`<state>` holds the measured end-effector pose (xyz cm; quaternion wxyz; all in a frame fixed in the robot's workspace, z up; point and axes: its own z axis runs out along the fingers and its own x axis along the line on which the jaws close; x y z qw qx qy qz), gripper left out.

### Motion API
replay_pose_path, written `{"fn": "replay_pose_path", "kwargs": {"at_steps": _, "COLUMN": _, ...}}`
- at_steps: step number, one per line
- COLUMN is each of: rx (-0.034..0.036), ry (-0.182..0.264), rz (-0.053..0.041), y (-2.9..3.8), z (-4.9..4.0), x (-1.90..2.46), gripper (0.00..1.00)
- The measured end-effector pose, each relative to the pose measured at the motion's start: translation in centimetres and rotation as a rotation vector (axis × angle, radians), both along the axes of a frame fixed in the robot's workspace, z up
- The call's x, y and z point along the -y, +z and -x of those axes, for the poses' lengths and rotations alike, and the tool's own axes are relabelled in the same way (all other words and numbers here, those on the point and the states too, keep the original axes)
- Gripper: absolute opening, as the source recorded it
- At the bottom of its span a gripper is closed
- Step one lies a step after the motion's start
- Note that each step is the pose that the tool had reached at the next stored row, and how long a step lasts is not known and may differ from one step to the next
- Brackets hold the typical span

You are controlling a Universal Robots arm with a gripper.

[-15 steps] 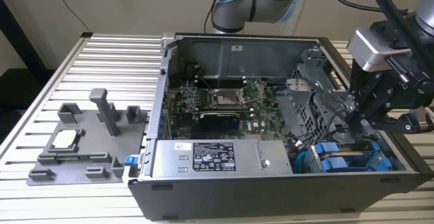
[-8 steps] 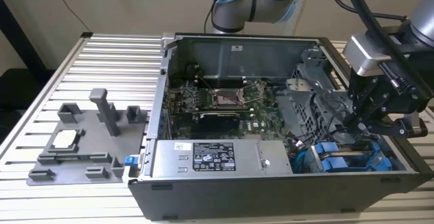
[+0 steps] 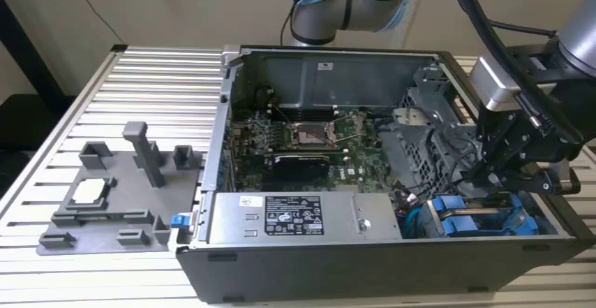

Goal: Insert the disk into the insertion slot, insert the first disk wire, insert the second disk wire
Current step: 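Insert the second disk wire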

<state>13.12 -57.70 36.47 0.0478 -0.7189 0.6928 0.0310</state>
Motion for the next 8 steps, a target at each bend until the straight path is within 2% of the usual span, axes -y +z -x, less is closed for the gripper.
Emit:
{"fn": "replay_pose_path", "kwargs": {"at_steps": 2, "rx": -0.0072, "ry": 0.0, "rz": 0.0, "y": -0.13, "z": -0.16, "x": 0.03, "gripper": 0.16}}
{"fn": "replay_pose_path", "kwargs": {"at_steps": 5, "rx": -0.0223, "ry": -0.001, "rz": -0.0002, "y": -0.35, "z": -0.51, "x": 0.07, "gripper": 0.16}}
{"fn": "replay_pose_path", "kwargs": {"at_steps": 8, "rx": -0.0305, "ry": -0.001, "rz": -0.002, "y": -0.49, "z": -1.13, "x": 0.09, "gripper": 0.16}}
